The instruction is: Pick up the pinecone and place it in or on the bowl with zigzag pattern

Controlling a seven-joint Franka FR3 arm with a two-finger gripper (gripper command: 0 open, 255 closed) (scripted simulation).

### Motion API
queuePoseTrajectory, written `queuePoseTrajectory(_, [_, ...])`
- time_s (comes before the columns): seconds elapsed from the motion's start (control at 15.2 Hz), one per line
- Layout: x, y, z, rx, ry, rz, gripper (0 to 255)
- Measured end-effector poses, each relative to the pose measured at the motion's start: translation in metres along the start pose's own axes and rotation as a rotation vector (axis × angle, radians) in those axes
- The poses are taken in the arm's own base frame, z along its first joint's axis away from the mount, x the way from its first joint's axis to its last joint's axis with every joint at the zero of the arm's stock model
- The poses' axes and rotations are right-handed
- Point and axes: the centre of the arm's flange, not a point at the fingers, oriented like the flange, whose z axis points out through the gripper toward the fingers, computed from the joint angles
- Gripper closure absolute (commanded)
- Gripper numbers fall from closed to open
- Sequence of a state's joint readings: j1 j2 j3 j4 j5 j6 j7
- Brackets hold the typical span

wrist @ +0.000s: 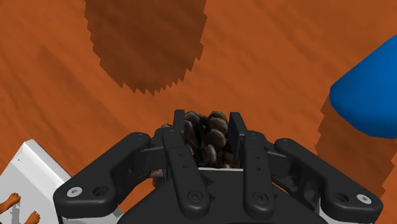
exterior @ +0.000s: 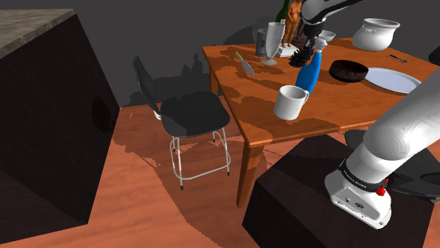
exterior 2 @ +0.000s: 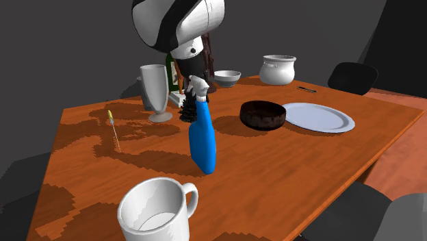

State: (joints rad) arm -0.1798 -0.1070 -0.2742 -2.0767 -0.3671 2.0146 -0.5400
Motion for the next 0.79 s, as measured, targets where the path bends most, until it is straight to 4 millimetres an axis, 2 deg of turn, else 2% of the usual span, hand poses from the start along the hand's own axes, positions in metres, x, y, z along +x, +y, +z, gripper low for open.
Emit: queuePoseTrajectory(0.79, [-0.005,0.018,-0.060,0.000,0.000,0.000,255])
